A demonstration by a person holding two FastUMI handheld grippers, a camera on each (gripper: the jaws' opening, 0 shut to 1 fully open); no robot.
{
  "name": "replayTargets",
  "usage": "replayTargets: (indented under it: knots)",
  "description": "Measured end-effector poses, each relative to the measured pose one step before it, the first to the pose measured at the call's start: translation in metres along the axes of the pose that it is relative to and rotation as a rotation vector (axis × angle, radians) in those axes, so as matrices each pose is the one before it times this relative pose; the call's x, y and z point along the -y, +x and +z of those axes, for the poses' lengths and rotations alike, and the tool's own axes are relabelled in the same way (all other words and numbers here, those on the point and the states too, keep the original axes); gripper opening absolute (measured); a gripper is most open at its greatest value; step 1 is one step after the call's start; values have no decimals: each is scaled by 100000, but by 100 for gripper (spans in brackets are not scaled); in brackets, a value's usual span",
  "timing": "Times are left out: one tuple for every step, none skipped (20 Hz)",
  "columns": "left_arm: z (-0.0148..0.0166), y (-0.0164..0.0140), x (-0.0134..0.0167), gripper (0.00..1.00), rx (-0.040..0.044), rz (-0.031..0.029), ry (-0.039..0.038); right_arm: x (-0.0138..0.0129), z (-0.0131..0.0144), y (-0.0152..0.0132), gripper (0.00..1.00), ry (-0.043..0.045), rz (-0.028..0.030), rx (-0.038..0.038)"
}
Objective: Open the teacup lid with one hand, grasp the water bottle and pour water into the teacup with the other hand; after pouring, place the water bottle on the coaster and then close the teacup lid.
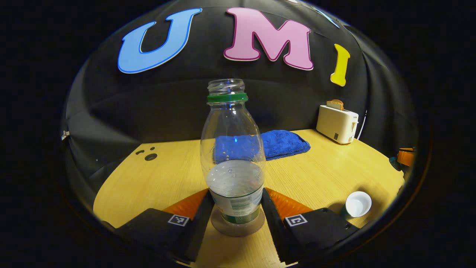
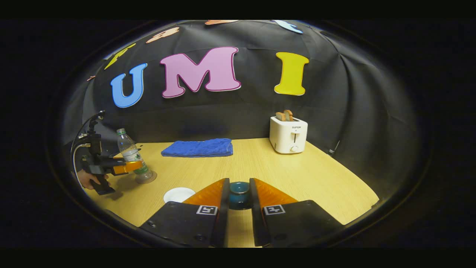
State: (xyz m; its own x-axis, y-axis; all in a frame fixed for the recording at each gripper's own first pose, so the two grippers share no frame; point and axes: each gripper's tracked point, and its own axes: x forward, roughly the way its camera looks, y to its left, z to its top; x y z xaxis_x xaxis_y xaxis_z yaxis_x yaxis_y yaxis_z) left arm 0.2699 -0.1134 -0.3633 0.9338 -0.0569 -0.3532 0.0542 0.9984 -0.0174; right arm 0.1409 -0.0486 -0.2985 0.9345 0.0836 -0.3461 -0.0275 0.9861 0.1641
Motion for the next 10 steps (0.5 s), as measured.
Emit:
replayTargets:
  knots:
    - [140,96,-10,78,1418,-17,56,-152,-32,142,30,14,258,-163]
    - [-166,216,115,79,-82,-461,-88,-162,-42,42,30,-3,259,-205]
    - [-110,-125,-79,78,-86,-163,184,-185,-62,93,30,33,354,-285]
    - [-21,37,-75,80,24,-236,185,-202,-71,56,30,72,422,-57]
    - [-243,78,40,81,-1052,-45,-176,-227,24,78,30,37,290,-135]
    - [-260,-143,108,81,-1067,-569,-583,-161,-12,70,30,15,275,2]
    - [-396,81,55,83,-1537,-800,-648,-106,36,43,30,-147,88,49]
    - [-371,140,-99,88,-1067,-356,-663,-310,-80,85,30,41,516,-113]
    - [-164,-40,474,92,-133,-393,-487,-376,-1,95,30,270,662,71]
    - [40,-110,4,95,411,-184,-330,-347,-37,55,30,266,653,3]
